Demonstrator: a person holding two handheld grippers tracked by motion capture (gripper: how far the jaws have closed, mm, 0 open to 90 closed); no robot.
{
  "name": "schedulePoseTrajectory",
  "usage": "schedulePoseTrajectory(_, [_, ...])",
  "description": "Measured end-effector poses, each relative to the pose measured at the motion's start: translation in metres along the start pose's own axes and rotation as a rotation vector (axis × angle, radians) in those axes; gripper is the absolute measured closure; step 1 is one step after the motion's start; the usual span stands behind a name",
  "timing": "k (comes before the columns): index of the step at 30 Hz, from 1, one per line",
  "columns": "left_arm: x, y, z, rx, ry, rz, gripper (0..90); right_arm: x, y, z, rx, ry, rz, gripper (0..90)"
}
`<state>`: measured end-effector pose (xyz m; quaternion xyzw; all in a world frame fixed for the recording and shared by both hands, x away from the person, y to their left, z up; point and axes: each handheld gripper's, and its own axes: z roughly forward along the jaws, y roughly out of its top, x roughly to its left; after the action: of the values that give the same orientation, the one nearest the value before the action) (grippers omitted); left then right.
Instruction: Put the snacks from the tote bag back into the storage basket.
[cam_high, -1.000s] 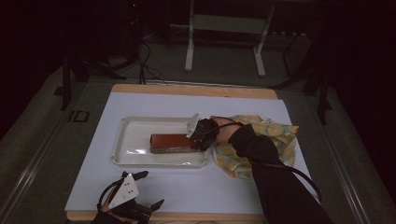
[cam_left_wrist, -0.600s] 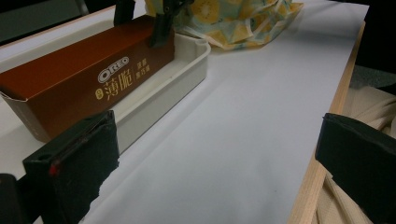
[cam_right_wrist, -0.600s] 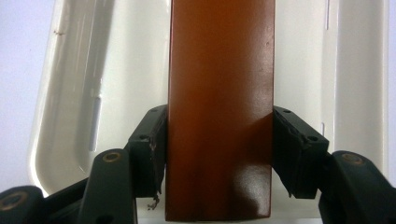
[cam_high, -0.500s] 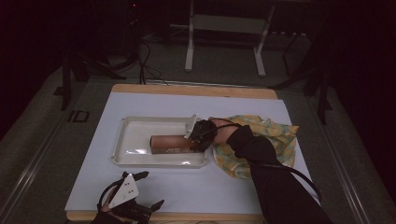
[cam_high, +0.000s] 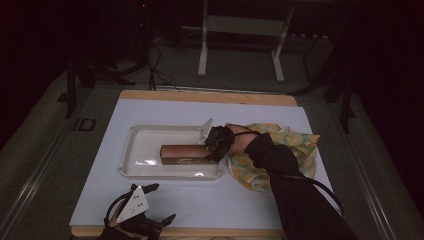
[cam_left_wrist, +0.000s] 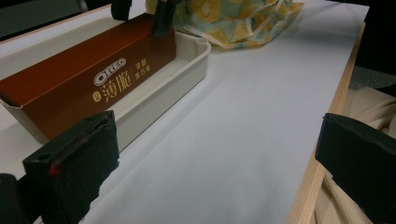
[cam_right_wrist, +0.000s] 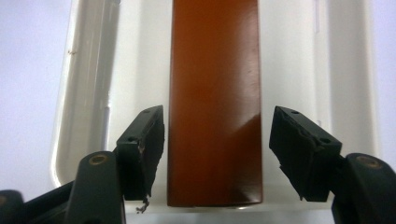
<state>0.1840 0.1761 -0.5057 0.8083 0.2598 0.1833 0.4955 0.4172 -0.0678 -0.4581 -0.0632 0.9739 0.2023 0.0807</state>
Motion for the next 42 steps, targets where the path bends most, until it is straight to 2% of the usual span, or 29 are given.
schedulePoseTrajectory(3, [0.000, 0.000, 0.000, 0.000, 0.000, -0.001, 0.0, 0.000, 0.001, -0.004, -0.013, -0.005, -0.003, 35.3])
schedulePoseTrajectory(12, [0.000, 0.000, 0.000, 0.001, 0.002, -0.003, 0.0, 0.000, 0.001, -0.022, -0.064, -0.018, 0.028, 34.2])
schedulePoseTrajectory(16, [0.000, 0.000, 0.000, 0.002, 0.002, -0.003, 0.0, 0.000, 0.001, -0.034, -0.092, -0.041, 0.069, 23.7])
schedulePoseTrajectory(18, [0.000, 0.000, 0.000, 0.001, 0.002, -0.003, 0.0, -0.001, 0.000, -0.039, -0.104, -0.052, 0.086, 21.5])
schedulePoseTrajectory(22, [0.000, 0.000, 0.001, 0.002, 0.002, -0.005, 0.0, -0.001, -0.003, -0.045, -0.114, -0.048, 0.119, 12.9])
schedulePoseTrajectory(25, [0.000, 0.001, 0.001, 0.004, 0.001, -0.003, 0.0, -0.002, -0.008, -0.049, -0.122, -0.043, 0.137, 12.3])
schedulePoseTrajectory(28, [0.000, 0.001, 0.001, 0.004, 0.001, -0.003, 0.0, -0.003, -0.014, -0.053, -0.119, -0.065, 0.144, 11.3])
schedulePoseTrajectory(31, [0.001, 0.001, 0.001, 0.006, 0.001, 0.000, 0.0, -0.006, -0.020, -0.058, -0.134, -0.073, 0.184, 11.4])
schedulePoseTrajectory(34, [0.001, 0.000, 0.001, 0.006, 0.000, -0.002, 0.0, -0.007, -0.026, -0.065, -0.155, -0.109, 0.225, 11.7])
schedulePoseTrajectory(38, [0.001, 0.000, 0.001, 0.005, 0.000, -0.001, 0.0, -0.010, -0.036, -0.074, -0.199, -0.106, 0.293, 13.6])
schedulePoseTrajectory(42, [0.000, 0.000, 0.002, 0.007, 0.000, 0.000, 0.0, -0.009, -0.045, -0.078, -0.215, -0.111, 0.306, 14.7])
